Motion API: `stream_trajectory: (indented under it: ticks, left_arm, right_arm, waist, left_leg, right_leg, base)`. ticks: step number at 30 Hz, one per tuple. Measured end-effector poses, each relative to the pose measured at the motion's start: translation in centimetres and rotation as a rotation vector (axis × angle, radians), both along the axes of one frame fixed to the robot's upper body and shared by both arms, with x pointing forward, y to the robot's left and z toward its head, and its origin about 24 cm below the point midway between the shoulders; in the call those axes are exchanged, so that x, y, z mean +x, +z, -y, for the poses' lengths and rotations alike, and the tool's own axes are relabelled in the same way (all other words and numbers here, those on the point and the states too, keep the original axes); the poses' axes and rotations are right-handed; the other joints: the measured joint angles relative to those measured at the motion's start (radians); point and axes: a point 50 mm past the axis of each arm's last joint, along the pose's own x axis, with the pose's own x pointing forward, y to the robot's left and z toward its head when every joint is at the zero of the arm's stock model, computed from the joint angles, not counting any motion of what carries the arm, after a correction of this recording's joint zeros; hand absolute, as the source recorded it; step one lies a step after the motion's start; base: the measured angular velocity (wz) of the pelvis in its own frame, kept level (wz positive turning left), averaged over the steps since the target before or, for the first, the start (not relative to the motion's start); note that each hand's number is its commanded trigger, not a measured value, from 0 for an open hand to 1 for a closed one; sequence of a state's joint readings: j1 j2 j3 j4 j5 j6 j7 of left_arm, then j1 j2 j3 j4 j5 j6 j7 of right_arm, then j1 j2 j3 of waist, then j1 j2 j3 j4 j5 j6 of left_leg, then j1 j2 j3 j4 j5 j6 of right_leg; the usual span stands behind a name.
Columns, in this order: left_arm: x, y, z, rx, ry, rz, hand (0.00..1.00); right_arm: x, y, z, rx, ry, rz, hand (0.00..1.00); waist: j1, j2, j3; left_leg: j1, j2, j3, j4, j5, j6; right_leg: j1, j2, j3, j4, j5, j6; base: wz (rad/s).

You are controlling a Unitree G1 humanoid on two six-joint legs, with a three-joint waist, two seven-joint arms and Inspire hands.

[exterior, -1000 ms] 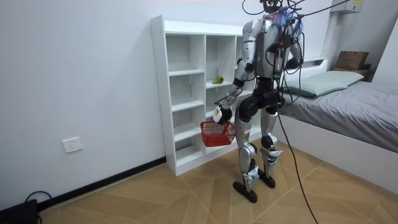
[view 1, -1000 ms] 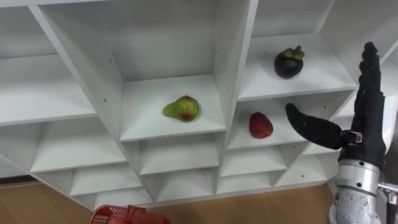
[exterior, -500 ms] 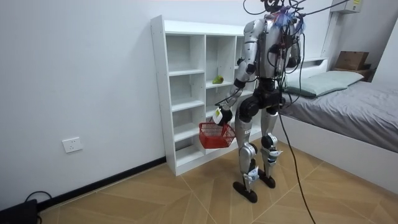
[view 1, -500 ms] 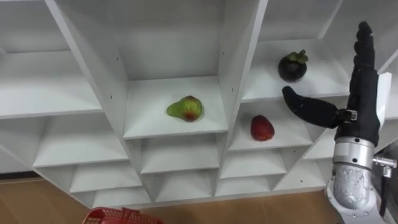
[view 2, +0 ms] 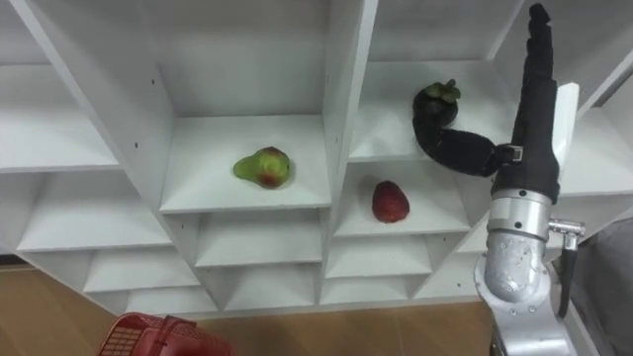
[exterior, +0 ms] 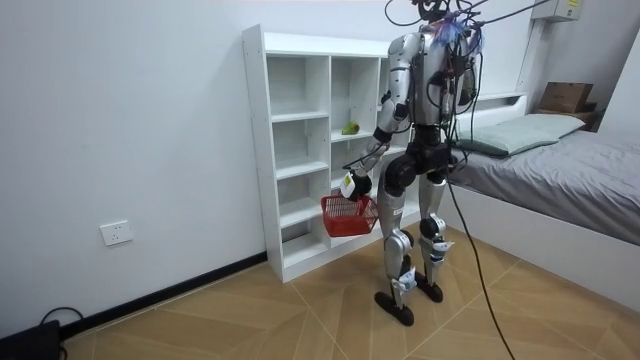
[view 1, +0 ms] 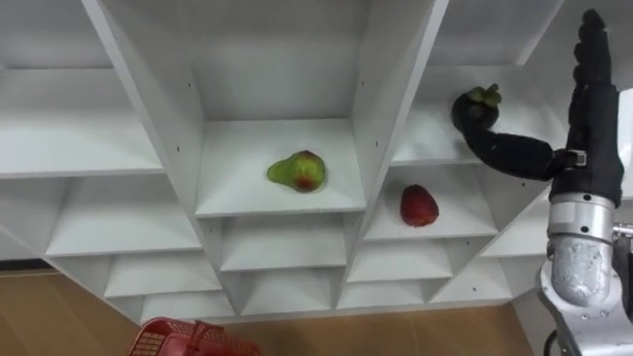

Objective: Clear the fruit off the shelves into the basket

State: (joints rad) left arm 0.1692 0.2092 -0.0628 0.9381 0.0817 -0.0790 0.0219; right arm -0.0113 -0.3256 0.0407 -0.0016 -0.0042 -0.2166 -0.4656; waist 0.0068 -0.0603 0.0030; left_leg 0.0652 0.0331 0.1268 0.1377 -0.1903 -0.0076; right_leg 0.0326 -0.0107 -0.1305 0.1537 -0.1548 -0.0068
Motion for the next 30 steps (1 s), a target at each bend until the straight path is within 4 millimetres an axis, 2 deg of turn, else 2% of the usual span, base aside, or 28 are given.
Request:
stream_trajectory:
  ticks: [15,26,30]
  left_arm:
    - [0.2,0.1,-0.1,0.028,-0.043,-0.003,1.00]
    - [0.3,0.1,0.1,0.017,-0.019,0.007,1.00]
    - [0.3,0.0,0.3,0.011,-0.017,0.007,1.00]
  right_arm:
    - [1.4,-1.1,1.3,-0.009,-0.028,-0.072,0.00]
    - [2.1,-0.8,1.0,-0.022,0.040,-0.086,0.00]
    - [2.8,-0.8,0.9,-0.026,0.068,-0.114,0.00]
  waist:
    - [0.027,-0.003,0.0015]
    - [0.030,0.000,0.0052]
    - [0.030,0.002,0.0069]
  left_leg:
    - [0.000,0.000,-0.005,0.006,0.000,0.000]
    - [0.000,0.000,-0.005,0.007,0.000,0.000]
    - [0.000,0.000,-0.005,0.007,0.000,0.000]
  right_leg:
    - [0.005,-0.001,-0.006,0.001,0.001,-0.001]
    - [0.005,-0.002,-0.007,0.001,0.001,-0.001]
    - [0.006,-0.002,-0.009,0.001,0.001,-0.001]
  base:
    - [0.00]
    - [0.00]
    - [0.00]
